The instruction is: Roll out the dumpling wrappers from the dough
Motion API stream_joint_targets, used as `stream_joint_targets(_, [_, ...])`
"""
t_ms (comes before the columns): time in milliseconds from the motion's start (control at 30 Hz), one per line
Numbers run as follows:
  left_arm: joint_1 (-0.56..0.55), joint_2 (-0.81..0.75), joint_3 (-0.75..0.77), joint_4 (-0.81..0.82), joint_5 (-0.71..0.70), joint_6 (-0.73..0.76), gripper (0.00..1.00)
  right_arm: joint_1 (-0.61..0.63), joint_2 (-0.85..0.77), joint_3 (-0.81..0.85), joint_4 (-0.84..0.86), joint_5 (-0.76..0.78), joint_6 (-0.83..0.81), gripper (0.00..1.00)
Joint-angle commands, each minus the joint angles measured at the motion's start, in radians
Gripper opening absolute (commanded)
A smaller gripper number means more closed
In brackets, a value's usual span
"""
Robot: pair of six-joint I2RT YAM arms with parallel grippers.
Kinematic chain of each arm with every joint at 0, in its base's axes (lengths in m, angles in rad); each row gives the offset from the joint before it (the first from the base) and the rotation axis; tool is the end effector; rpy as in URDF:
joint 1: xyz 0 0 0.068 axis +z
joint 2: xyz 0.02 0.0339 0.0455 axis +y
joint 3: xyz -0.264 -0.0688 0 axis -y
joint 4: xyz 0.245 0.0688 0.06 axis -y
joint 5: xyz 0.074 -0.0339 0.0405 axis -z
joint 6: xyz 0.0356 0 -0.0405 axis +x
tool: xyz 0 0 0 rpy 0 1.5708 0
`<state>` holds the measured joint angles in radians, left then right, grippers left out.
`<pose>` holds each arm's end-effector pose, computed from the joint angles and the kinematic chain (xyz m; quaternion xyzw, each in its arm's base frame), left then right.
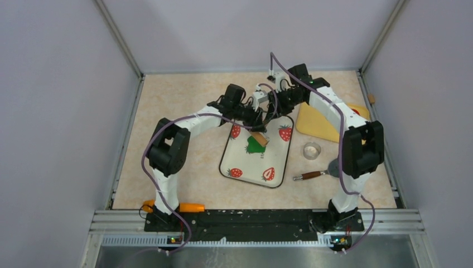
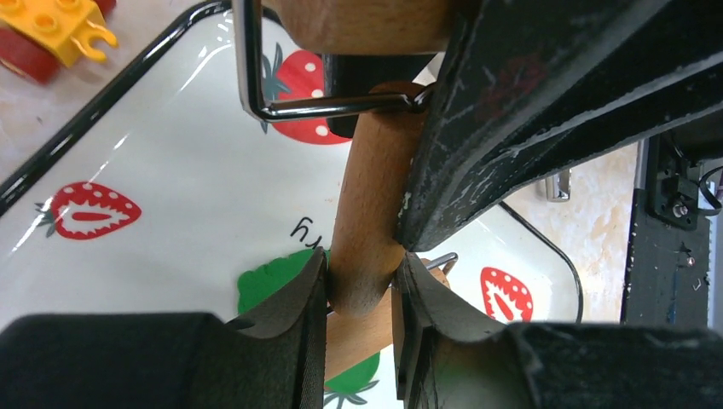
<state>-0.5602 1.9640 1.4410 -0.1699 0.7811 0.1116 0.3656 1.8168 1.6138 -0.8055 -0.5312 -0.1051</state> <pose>0.3592 -0.2549 0.2235 0.4287 0.7369 -0.4234 0.3065 0.3598 0.1570 0.2904 -0.2870 0.8845 0.2848 0.2327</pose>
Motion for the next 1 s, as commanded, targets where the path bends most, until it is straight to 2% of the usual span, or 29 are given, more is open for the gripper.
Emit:
stream_joint_targets(0, [-0.004, 0.029, 0.017, 0.072, -0.081, -0.074, 0.0, 0.047, 0.064, -0.051, -0.054, 0.114, -0.132, 0.0])
stream_joint_targets(100, [-0.02, 0.093, 0.037, 0.143, -0.122, -0.103, 0.0, 0.038, 0.089, -0.068, -0.018, 0.143, -0.138, 0.0])
stream_joint_targets(333, [-0.063, 0.279, 0.18, 0.162, -0.139, -0.181, 0.0, -0.014, 0.129, -0.17, 0.066, 0.233, -0.174, 0.0])
stream_joint_targets(500, [-0.073, 0.333, 0.21, 0.208, -0.124, -0.22, 0.0, -0.059, 0.131, -0.197, 0.062, 0.243, -0.161, 0.0])
stream_joint_targets(700, [-0.079, 0.25, 0.269, 0.108, -0.08, -0.164, 0.0, -0.065, 0.015, -0.144, -0.015, 0.138, -0.138, 0.0])
stream_joint_targets(867, [-0.072, 0.101, 0.204, 0.059, -0.077, -0.05, 0.0, -0.054, -0.012, -0.086, -0.084, 0.014, -0.06, 0.0])
stream_joint_targets(967, [-0.044, 0.075, 0.155, 0.059, -0.08, -0.078, 0.0, -0.024, 0.027, -0.059, -0.088, -0.018, -0.048, 0.0])
